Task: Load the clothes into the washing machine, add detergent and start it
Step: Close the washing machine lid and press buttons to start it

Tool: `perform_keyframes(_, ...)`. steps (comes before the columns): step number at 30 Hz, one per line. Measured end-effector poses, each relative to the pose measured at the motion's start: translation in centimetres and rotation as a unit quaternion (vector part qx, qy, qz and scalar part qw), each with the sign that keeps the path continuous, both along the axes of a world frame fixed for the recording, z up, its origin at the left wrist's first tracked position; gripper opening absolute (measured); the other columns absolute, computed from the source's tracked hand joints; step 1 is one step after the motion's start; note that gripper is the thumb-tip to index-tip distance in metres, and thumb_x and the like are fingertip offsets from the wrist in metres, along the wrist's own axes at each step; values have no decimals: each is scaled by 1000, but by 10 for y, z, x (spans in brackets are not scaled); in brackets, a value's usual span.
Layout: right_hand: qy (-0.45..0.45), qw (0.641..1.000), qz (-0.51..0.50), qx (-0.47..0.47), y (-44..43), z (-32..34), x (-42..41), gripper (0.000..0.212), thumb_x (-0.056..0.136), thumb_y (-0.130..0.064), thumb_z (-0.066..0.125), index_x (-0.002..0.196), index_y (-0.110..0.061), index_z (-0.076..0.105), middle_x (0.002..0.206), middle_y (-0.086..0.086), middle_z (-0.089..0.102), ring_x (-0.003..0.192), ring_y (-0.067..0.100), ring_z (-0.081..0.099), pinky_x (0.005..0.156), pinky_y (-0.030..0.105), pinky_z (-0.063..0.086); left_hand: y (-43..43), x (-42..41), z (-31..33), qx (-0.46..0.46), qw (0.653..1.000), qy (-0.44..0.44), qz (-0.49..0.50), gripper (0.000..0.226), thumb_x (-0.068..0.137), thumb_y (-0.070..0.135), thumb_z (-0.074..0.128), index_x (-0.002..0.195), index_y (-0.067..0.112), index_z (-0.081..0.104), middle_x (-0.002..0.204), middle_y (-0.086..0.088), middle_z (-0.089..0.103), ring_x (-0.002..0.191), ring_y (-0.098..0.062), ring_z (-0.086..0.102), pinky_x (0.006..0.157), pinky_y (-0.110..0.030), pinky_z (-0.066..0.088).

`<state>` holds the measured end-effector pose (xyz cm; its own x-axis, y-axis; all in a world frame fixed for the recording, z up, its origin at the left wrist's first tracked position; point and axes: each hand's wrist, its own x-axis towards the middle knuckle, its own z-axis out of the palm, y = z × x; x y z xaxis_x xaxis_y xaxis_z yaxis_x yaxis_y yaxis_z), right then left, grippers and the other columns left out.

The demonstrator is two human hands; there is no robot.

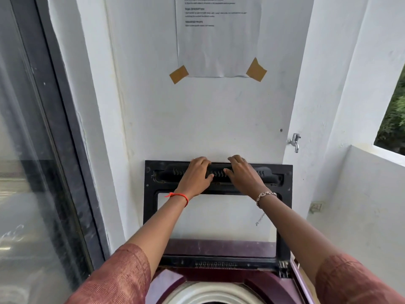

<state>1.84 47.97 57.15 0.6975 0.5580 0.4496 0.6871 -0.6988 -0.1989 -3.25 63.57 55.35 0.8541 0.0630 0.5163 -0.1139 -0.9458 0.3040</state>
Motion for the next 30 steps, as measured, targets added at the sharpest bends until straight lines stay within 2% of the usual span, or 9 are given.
perform_keyframes(6,-1,999,-32,-37,5,-3,26,41,98,-29,39,130,-3,39,132,14,45,122,31,41,105,40,30,6,21,-8,24,999,2,36,51,94,28,51,137,6,38,138,-8,41,132,-24,30,114,-32,22)
perform_keyframes(10,-6,998,-35,-55,6,-5,34,40,98,-30,39,129,-5,40,131,12,47,125,28,37,107,44,29,6,30,-13,67,995,-13,72,49,92,32,52,134,10,41,133,-6,39,127,-26,31,114,-38,18)
perform_keyframes(13,9,999,-29,-41,6,-8,38,38,97,-30,41,124,-4,47,128,11,47,122,27,39,105,43,30,4,32,-16,75,994,-19,81,47,93,33,50,133,11,43,133,-4,40,125,-24,33,114,-38,17)
perform_keyframes(17,30,999,-26,-12,6,-8,38,34,96,-29,44,116,-3,54,123,11,49,118,26,41,102,41,32,2,31,-17,57,995,-23,79,46,93,31,51,133,10,44,132,-4,43,125,-23,35,113,-36,17)
perform_keyframes(20,27,999,-26,-4,4,-6,34,34,95,-28,46,116,-3,55,123,10,49,119,26,40,101,42,33,-1,27,-15,41,996,-18,77,44,93,30,49,133,11,44,135,-2,44,129,-20,35,114,-41,16)
perform_keyframes(24,8,1000,-27,1,-2,-6,18,34,95,-28,46,115,-2,55,123,11,49,119,26,39,99,42,33,-8,10,-15,-1,997,-20,69,43,95,28,47,134,11,42,138,-2,45,134,-15,32,118,-46,5)
perform_keyframes(30,-39,999,-33,-3,-22,-2,-27,34,94,-30,49,116,-4,52,123,9,48,118,25,40,99,42,34,-25,-34,-13,-35,994,-92,54,33,94,27,50,124,12,52,128,-2,53,127,-17,42,117,-43,3)
